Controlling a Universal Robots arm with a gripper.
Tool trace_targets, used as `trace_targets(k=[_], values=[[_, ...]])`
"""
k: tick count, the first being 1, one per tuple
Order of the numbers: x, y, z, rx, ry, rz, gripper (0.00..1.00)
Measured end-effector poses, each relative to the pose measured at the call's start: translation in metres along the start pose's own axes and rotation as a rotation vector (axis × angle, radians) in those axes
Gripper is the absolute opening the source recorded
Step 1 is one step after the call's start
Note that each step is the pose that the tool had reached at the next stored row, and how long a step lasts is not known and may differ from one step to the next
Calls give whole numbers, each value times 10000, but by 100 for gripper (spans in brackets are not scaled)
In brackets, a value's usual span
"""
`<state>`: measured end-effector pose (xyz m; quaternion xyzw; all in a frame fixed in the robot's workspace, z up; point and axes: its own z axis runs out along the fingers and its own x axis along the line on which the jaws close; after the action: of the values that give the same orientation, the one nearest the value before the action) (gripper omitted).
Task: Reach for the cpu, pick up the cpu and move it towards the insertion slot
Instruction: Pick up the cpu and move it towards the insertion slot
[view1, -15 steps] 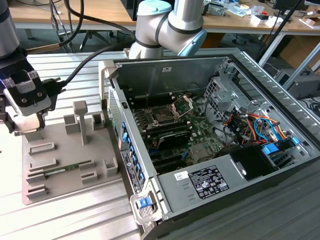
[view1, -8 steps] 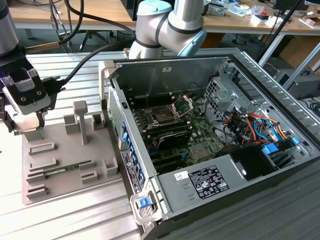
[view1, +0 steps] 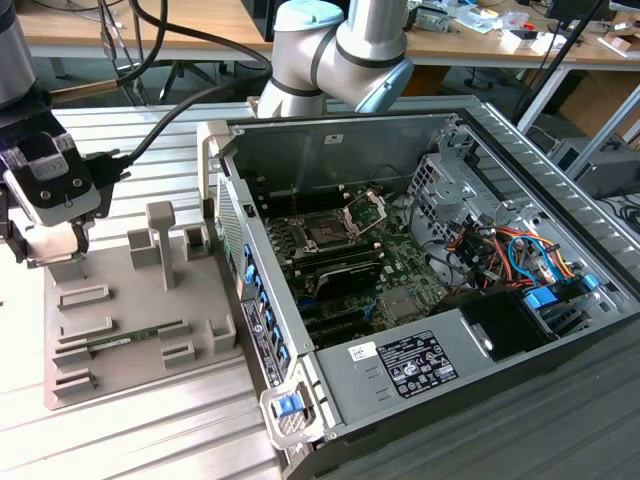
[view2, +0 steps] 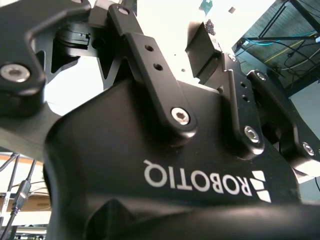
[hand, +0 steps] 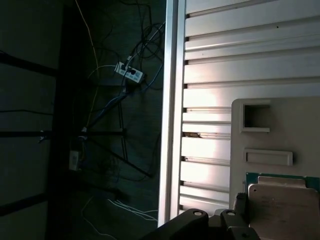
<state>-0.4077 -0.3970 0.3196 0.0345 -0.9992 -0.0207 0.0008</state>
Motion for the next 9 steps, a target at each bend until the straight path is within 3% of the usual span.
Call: trace_targets(k=[9], values=[[0, 3, -60, -1, 0, 0, 55]])
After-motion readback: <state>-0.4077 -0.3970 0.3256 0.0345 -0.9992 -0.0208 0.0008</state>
